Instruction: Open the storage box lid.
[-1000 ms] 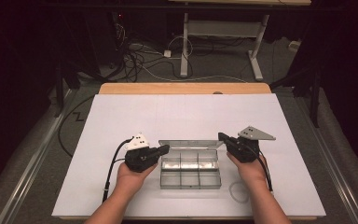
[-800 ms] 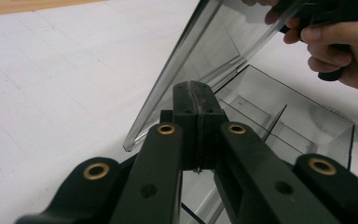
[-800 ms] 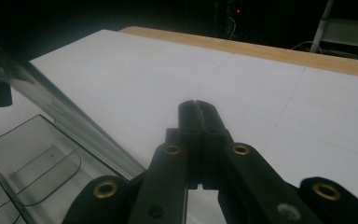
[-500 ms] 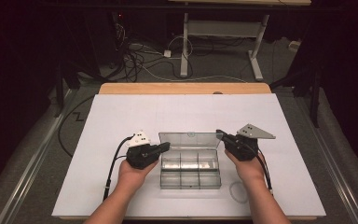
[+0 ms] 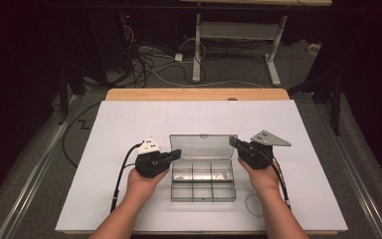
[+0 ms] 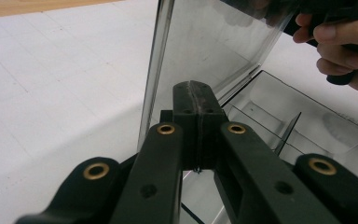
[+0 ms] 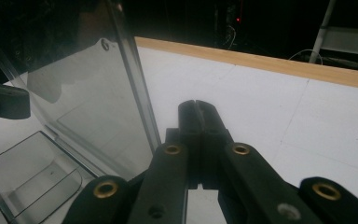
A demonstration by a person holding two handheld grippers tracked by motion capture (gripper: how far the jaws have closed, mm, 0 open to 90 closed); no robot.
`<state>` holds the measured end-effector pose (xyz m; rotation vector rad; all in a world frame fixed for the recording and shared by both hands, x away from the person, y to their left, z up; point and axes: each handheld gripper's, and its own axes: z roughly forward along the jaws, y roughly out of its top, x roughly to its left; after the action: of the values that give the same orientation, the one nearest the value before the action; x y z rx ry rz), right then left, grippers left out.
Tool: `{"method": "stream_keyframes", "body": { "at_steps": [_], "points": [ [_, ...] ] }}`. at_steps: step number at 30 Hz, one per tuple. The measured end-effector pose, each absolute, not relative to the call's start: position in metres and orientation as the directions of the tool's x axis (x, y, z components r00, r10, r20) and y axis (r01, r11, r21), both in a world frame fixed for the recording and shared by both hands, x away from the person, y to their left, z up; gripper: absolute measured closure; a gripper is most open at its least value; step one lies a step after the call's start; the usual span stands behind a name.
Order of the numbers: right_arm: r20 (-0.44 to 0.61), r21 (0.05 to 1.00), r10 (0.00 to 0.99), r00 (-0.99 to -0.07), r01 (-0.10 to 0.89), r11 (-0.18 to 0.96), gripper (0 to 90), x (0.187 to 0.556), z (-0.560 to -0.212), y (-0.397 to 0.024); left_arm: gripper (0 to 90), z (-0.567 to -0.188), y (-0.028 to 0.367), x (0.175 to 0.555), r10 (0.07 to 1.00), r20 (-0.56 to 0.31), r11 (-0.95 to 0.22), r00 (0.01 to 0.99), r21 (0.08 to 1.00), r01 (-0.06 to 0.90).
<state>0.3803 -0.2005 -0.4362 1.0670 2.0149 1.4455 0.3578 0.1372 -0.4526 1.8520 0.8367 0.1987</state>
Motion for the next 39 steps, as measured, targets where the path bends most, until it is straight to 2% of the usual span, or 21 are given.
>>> {"method": "stream_keyframes", "body": {
  "at_steps": [10, 18, 29, 39],
  "points": [
    [0.087, 0.929, 0.797, -0.597, 0.339, 0.152, 90.0, 0.387, -0.438, -0.2, 88.1, -0.453, 0.155, 0.349, 0.648, -0.232, -0.193, 0.725, 0.871, 0.452],
    [0.092, 0.927, 0.8, -0.592, 0.344, 0.148, 90.0, 0.39, -0.438, -0.2, 88.2, -0.459, 0.178, 0.358, 0.729, -0.239, -0.156, 0.642, 0.855, 0.495],
    [0.092, 0.925, 0.803, -0.589, 0.349, 0.15, 90.0, 0.392, -0.438, -0.2, 88.2, -0.456, 0.163, 0.39, 0.729, -0.26, -0.135, 0.634, 0.852, 0.505],
    [0.09, 0.921, 0.81, -0.58, 0.358, 0.154, 90.0, 0.397, -0.438, -0.198, 88.1, -0.452, 0.151, 0.399, 0.712, -0.271, -0.126, 0.647, 0.858, 0.498]
  ]
}}
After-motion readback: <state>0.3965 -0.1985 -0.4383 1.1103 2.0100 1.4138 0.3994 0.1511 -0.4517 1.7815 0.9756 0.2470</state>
